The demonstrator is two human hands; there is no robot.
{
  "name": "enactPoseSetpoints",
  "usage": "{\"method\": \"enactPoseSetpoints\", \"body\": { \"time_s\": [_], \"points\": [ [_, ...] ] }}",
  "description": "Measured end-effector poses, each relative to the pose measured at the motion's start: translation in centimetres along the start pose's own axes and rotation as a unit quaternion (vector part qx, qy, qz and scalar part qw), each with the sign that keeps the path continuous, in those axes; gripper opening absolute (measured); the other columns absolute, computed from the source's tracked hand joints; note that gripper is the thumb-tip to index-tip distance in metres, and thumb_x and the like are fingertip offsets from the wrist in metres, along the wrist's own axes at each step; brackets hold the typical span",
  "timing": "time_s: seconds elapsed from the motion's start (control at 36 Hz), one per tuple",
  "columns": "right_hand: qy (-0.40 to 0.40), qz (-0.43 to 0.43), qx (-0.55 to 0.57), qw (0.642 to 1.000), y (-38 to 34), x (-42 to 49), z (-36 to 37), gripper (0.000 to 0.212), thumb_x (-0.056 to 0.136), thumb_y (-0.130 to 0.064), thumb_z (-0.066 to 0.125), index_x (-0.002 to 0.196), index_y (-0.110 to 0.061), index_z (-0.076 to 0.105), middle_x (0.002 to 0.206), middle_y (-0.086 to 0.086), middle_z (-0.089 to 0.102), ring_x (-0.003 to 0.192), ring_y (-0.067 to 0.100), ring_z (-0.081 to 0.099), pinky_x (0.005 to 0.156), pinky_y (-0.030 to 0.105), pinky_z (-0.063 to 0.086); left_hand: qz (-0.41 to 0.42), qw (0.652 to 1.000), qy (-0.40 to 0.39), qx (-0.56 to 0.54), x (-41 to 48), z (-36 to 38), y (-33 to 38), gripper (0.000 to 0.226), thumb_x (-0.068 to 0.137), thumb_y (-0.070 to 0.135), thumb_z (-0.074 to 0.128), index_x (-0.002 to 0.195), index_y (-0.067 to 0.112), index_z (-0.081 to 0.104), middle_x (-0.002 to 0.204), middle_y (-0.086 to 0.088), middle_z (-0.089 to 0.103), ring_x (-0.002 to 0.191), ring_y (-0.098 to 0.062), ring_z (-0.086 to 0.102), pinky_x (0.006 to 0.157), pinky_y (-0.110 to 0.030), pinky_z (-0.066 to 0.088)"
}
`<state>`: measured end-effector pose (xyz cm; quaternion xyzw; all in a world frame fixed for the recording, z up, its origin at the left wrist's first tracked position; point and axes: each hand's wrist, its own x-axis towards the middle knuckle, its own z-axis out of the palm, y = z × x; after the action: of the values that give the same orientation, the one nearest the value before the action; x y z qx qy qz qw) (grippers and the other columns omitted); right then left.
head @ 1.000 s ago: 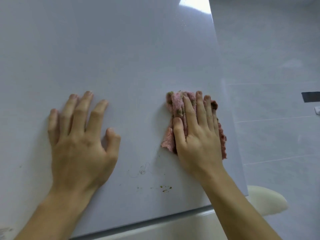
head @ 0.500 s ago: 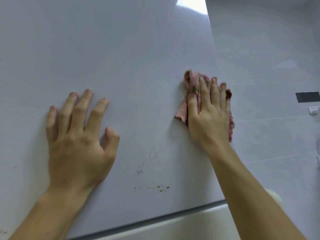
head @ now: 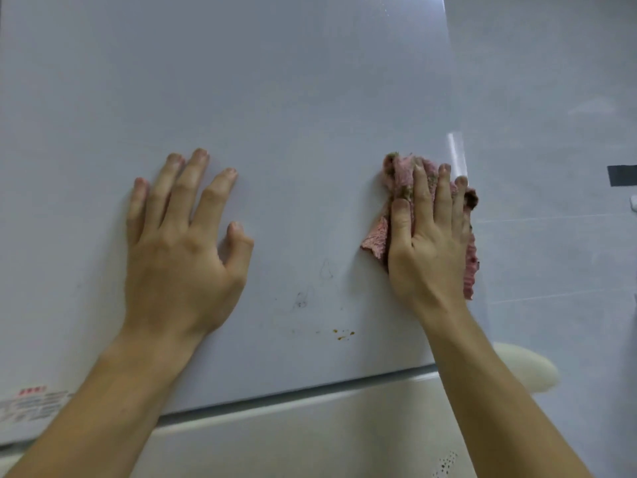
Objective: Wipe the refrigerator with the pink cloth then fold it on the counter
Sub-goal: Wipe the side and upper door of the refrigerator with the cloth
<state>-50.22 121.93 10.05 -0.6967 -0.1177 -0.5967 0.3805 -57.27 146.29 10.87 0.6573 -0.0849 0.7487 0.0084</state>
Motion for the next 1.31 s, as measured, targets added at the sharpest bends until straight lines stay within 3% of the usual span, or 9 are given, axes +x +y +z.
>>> {"method": "enactPoseSetpoints", "body": {
  "time_s": [0.22, 0.33, 0.5, 0.69, 0.92, 1.0, 1.11, 1.31],
  "points": [
    [0.019, -0.044, -0.026, 0.999, -0.8, -9.8, 2.9, 0.06, 0.109, -0.046, 0.024, 0.167, -0.034, 0.015, 0.177, -0.005, 0.003, 0.163, 0.014, -0.009, 0.131, 0.039, -0.008, 0.024, 1.0, -0.012, -0.012, -1.7, -1.0, -1.9, 0.055, 0.098, 0.029, 0.048, 0.151, 0.012, 0.054, 0.164, -0.014, 0.042, 0.154, -0.034, 0.034, 0.131, -0.04, 0.01],
    [0.032, -0.066, -0.042, 0.996, -2.2, -7.2, 3.2, 0.061, 0.107, -0.047, 0.025, 0.167, -0.032, 0.023, 0.177, -0.002, 0.008, 0.163, 0.018, -0.003, 0.132, 0.04, -0.005, 0.023, 0.999, -0.03, -0.034, -1.5, -1.3, -2.2, 0.056, 0.097, 0.03, 0.048, 0.149, 0.013, 0.055, 0.164, -0.012, 0.042, 0.155, -0.032, 0.033, 0.13, -0.038, 0.009],
    [0.012, -0.038, -0.038, 0.998, -5.1, -3.9, 3.6, 0.06, 0.108, -0.049, 0.019, 0.166, -0.039, 0.008, 0.177, -0.007, -0.005, 0.162, 0.013, -0.014, 0.128, 0.033, -0.016, 0.025, 0.997, -0.051, -0.054, -1.8, -2.4, -3.1, 0.053, 0.099, 0.027, 0.044, 0.148, 0.01, 0.055, 0.164, -0.011, 0.043, 0.156, -0.029, 0.033, 0.132, -0.038, 0.014],
    [0.057, -0.133, -0.04, 0.989, -6.6, -9.8, 5.7, 0.058, 0.108, -0.038, 0.036, 0.164, -0.022, 0.034, 0.174, 0.009, 0.021, 0.162, 0.03, 0.013, 0.131, 0.052, 0.016, 0.045, 0.998, -0.035, -0.028, -2.9, -2.7, -4.3, 0.054, 0.096, 0.019, 0.044, 0.148, 0.009, 0.056, 0.163, -0.012, 0.044, 0.154, -0.032, 0.036, 0.131, -0.042, 0.015],
    [-0.007, -0.247, -0.022, 0.969, -5.8, -11.9, 5.0, 0.054, 0.11, -0.036, 0.042, 0.163, -0.026, 0.035, 0.173, 0.004, 0.023, 0.163, 0.023, 0.013, 0.132, 0.046, 0.017, 0.04, 0.998, -0.032, -0.028, -3.5, -2.7, -4.3, 0.053, 0.097, 0.021, 0.044, 0.147, 0.009, 0.056, 0.163, -0.013, 0.044, 0.154, -0.033, 0.035, 0.131, -0.043, 0.017],
    [0.028, -0.166, -0.029, 0.985, -2.3, -9.0, 3.0, 0.055, 0.11, -0.04, 0.038, 0.163, -0.027, 0.034, 0.174, 0.004, 0.023, 0.163, 0.024, 0.013, 0.132, 0.05, 0.015, 0.037, 0.998, -0.031, -0.03, -3.4, -2.9, -4.4, 0.052, 0.096, 0.021, 0.046, 0.146, 0.009, 0.057, 0.161, -0.013, 0.046, 0.153, -0.034, 0.037, 0.13, -0.042, 0.018],
    [0.028, -0.009, -0.059, 0.998, 0.5, -6.6, 1.2, 0.063, 0.105, -0.058, 0.027, 0.165, -0.042, 0.019, 0.177, -0.001, 0.0, 0.163, 0.026, -0.011, 0.13, 0.059, -0.005, 0.038, 0.999, -0.02, -0.012, -3.4, -3.2, -4.8, 0.051, 0.097, 0.021, 0.046, 0.145, 0.01, 0.059, 0.159, -0.015, 0.048, 0.151, -0.035, 0.039, 0.129, -0.046, 0.018],
    [0.078, 0.004, -0.031, 0.996, -2.3, -7.6, 3.5, 0.065, 0.108, -0.047, 0.024, 0.168, -0.021, 0.02, 0.176, 0.01, 0.003, 0.163, 0.031, -0.006, 0.132, 0.05, -0.003, 0.025, 0.999, -0.02, -0.001, -4.3, -3.5, -5.8, 0.052, 0.1, 0.023, 0.045, 0.15, 0.012, 0.054, 0.164, -0.013, 0.042, 0.154, -0.034, 0.035, 0.131, -0.047, 0.016]
  ]
}}
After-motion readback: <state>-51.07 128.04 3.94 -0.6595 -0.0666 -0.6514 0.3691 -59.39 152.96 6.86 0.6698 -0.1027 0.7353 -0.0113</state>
